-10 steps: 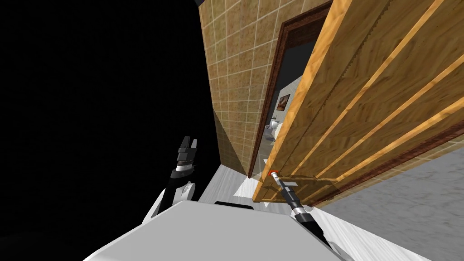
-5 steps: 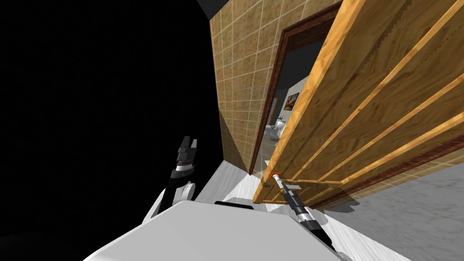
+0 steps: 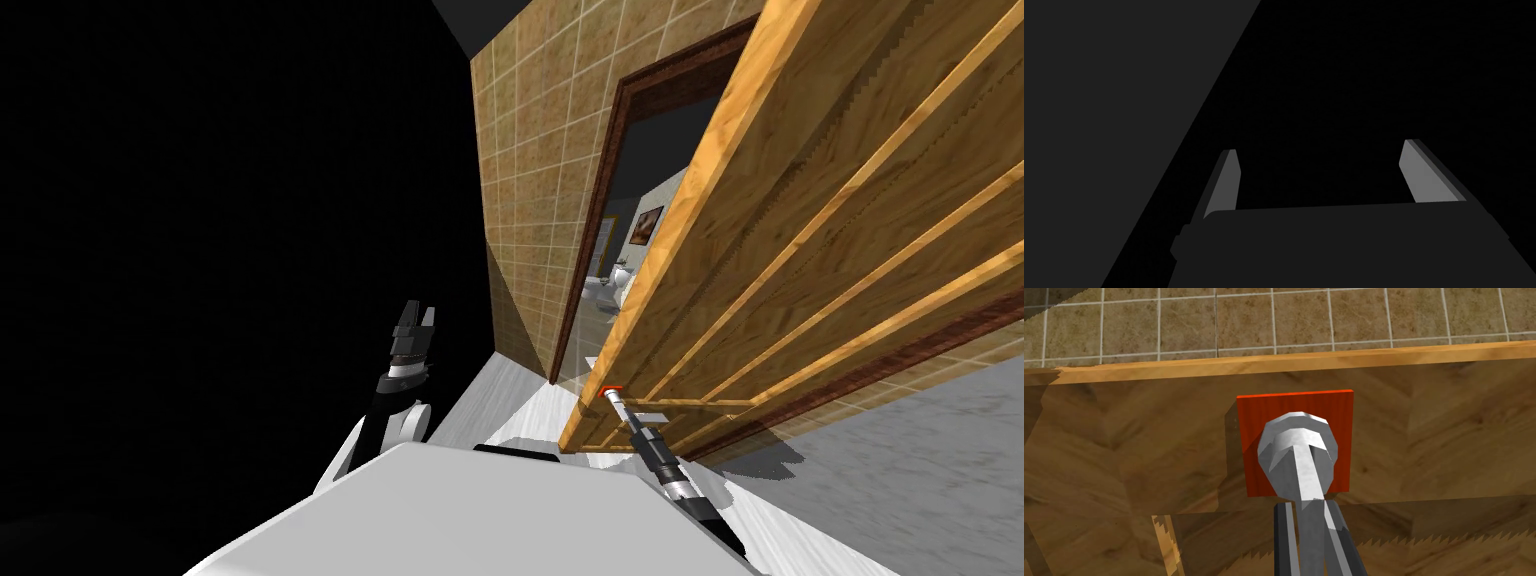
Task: Pull the door open
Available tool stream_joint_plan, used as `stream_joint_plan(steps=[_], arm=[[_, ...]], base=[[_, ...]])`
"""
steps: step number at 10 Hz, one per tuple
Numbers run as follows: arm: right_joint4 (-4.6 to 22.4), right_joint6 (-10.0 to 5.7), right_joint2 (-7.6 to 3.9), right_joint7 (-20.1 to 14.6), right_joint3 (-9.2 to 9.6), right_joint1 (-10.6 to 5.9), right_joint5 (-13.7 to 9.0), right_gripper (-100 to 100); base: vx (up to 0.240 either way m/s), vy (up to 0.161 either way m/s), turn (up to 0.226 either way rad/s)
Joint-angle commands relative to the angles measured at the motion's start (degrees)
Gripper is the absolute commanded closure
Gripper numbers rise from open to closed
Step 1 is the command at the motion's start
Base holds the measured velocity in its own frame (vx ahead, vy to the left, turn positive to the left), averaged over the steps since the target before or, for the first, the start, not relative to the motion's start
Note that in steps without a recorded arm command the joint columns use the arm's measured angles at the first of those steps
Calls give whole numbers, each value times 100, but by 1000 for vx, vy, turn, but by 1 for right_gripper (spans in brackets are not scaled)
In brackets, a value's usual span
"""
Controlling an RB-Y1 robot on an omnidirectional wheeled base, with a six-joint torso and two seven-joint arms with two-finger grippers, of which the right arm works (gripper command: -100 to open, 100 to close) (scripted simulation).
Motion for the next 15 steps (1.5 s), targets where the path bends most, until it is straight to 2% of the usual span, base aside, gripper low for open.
stream_joint_plan(steps=[1,3,4,5,6,7,8,10,15], arm=[[-51,-113,-79,-25,6,107,-36,100],[100,-113,-79,-25,6,107,-36,100],[-57,-113,-79,-25,6,107,-36,100],[-51,-113,-79,-25,6,107,-36,100],[-6,-223,-111,-50,31,156,-49,100],[59,-188,-52,-39,46,89,-23,100],[1,-58,20,2,-94,32,50,100],[-15,-24,34,11,-125,22,65,100],[-256,505,259,164,-605,-137,303,100]], base=[[-169,-94,238],[-97,-44,33],[-33,-1,-46],[-14,8,-5],[-110,-25,159],[-62,-18,55],[-125,-29,179],[-152,-76,119],[-188,-83,181]])
